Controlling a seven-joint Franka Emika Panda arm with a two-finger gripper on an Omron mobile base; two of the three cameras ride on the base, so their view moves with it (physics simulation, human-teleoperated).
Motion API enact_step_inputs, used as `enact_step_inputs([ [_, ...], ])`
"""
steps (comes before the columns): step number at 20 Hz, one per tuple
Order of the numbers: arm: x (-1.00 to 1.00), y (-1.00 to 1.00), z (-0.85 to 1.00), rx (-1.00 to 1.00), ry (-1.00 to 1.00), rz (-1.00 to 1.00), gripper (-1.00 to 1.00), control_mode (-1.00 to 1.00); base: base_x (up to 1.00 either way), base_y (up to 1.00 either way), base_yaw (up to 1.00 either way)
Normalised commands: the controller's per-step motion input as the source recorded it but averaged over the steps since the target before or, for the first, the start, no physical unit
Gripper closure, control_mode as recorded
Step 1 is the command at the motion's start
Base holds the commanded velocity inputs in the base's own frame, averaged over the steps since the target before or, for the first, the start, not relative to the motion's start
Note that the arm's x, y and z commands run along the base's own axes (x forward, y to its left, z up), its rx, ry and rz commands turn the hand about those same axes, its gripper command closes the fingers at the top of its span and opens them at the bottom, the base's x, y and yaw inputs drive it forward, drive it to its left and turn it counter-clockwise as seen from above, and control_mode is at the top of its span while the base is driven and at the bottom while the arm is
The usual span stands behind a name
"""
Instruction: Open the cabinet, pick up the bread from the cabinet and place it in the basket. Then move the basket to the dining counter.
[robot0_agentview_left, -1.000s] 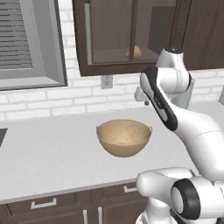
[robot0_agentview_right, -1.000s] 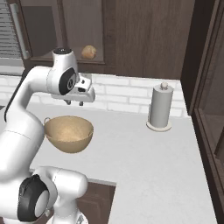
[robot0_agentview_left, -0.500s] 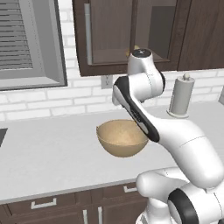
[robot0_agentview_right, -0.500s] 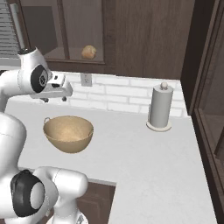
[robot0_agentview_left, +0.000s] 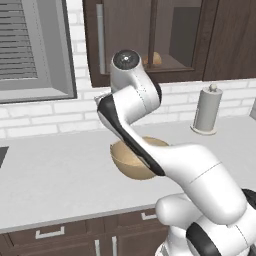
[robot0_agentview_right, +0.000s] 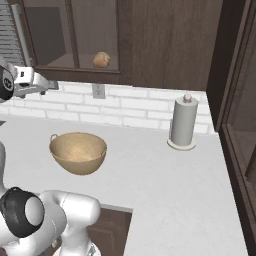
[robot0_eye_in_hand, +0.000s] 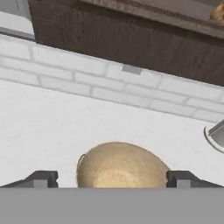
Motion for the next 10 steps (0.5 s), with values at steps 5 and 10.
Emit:
enact_step_inputs([
  [5, 0.3, 0.46, 0.77, 0.0, -0.18, 0.0, -1.0, -1.0, 0.0, 0.0, 0.0],
  [10, 0.36, 0.23, 0.75, 0.05, -0.17, 0.0, -1.0, -1.0, 0.0, 0.0, 0.0],
])
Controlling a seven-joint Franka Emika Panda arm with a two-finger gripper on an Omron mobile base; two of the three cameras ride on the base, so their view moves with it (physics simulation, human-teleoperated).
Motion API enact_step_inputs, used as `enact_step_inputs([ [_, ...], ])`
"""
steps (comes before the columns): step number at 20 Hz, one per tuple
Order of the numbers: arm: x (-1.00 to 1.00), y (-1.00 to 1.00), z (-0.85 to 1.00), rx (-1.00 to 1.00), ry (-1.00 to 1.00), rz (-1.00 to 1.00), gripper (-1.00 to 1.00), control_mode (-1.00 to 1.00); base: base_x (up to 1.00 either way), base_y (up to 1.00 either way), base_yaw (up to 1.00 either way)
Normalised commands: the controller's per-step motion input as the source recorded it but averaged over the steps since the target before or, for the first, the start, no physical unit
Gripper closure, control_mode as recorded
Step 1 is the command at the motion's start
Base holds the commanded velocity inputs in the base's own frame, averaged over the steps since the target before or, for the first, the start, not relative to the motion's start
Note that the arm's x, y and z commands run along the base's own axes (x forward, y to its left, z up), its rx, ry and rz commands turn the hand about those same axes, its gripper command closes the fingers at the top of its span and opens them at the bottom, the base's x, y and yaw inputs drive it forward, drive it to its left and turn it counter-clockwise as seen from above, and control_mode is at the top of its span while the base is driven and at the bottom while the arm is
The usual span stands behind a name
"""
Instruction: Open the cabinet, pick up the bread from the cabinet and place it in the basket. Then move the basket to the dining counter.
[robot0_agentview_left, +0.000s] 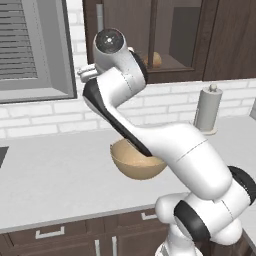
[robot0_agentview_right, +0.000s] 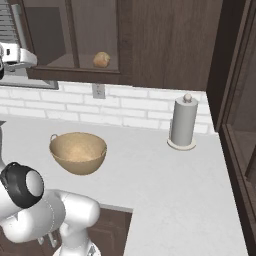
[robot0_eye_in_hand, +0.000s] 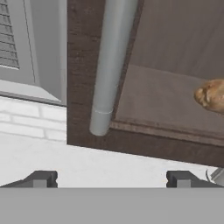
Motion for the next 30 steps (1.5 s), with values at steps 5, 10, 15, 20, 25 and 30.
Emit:
enact_step_inputs([
  [5, 0.24, 0.1, 0.25, 0.12, -0.06, 0.0, -1.0, -1.0, 0.0, 0.0, 0.0],
  [10, 0.51, 0.02, -0.02, 0.04, 0.0, 0.0, -1.0, -1.0, 0.0, 0.0, 0.0],
  [15, 0.7, 0.04, 0.0, 0.0, -0.09, 0.0, -1.0, -1.0, 0.0, 0.0, 0.0],
  [20, 0.6, 0.09, 0.0, 0.0, -0.11, 0.01, -1.0, -1.0, 0.0, 0.0, 0.0],
  [25, 0.47, -0.01, 0.0, 0.0, -0.08, 0.0, 1.0, -1.0, 0.0, 0.0, 0.0],
  [30, 0.1, -0.62, -0.15, 0.0, -0.2, 0.05, 1.0, -1.0, 0.0, 0.0, 0.0],
])
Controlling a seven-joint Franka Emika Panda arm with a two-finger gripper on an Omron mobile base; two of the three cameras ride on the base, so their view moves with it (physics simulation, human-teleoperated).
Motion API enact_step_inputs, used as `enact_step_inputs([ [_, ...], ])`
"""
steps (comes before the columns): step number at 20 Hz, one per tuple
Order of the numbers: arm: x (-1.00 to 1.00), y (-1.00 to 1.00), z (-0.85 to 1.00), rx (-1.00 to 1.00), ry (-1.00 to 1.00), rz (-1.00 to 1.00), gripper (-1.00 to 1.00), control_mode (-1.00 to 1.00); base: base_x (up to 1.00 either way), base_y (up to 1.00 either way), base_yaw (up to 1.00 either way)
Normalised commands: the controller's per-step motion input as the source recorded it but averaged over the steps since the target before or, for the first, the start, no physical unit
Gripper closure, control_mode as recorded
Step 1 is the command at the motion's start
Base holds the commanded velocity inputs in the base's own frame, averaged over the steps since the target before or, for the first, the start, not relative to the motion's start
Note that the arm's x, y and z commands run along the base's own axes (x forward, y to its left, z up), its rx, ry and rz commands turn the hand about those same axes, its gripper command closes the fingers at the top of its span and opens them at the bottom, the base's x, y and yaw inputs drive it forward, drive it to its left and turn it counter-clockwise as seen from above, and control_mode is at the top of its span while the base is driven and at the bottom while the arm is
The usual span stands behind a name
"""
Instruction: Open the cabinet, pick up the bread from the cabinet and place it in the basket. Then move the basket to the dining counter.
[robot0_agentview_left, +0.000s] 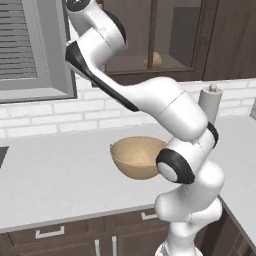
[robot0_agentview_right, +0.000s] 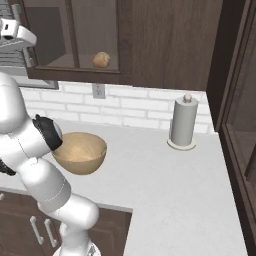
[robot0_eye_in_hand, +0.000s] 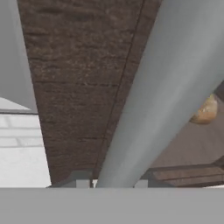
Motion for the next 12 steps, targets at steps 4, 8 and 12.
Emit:
enact_step_inputs([
  [4, -0.03, -1.0, -0.33, 0.0, -0.29, 0.12, 1.0, -1.0, 0.0, 0.0, 0.0],
  [8, -0.46, -1.0, -0.46, 0.0, -0.32, 0.15, 1.0, -1.0, 0.0, 0.0, 0.0],
  [12, -0.96, -1.0, -0.45, 0.01, -0.32, 0.16, 1.0, -1.0, 0.0, 0.0, 0.0],
])
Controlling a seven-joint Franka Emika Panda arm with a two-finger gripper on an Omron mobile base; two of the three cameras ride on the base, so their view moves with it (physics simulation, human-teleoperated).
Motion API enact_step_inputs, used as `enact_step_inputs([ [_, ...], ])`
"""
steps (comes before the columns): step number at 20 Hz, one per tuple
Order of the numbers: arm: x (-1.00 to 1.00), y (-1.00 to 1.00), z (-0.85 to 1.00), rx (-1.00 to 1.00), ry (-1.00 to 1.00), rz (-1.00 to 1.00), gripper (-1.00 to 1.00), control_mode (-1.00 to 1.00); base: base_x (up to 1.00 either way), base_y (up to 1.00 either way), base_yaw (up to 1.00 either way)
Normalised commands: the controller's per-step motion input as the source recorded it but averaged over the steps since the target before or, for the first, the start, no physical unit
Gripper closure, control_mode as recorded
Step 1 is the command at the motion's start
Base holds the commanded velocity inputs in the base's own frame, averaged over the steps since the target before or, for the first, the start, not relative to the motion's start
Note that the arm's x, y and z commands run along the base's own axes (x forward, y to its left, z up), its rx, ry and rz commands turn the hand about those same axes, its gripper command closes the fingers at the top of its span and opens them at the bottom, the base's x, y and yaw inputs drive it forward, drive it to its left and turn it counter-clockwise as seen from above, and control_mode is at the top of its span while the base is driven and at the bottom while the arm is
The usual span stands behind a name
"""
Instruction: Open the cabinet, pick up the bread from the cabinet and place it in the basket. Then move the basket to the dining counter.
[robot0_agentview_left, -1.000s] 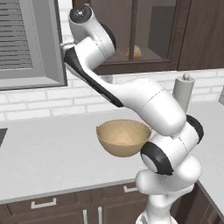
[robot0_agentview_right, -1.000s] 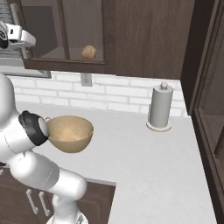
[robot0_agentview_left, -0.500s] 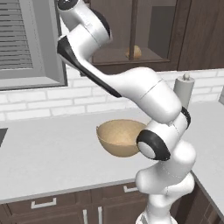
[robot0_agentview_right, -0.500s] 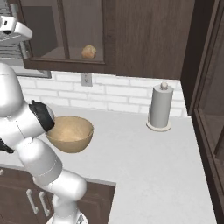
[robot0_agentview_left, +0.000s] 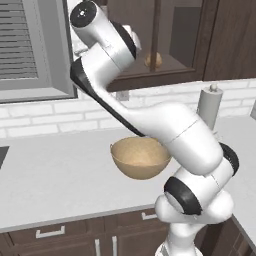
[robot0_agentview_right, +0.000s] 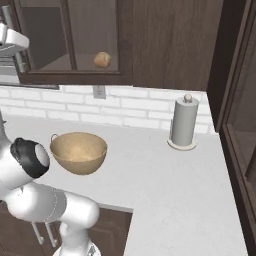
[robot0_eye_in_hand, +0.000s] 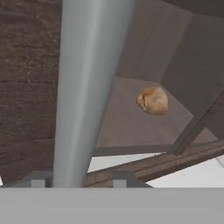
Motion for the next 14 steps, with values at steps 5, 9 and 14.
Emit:
enact_step_inputs([
  [5, -1.0, -1.0, -0.24, 0.03, -0.23, 0.1, 1.0, -1.0, 0.0, 0.0, 0.0],
  [9, -1.0, -1.0, -0.03, 0.06, -0.07, 0.02, 1.0, -1.0, 0.0, 0.0, 0.0],
  [14, -1.0, -0.97, 0.0, 0.1, 0.03, 0.0, 1.0, -1.0, 0.0, 0.0, 0.0],
])
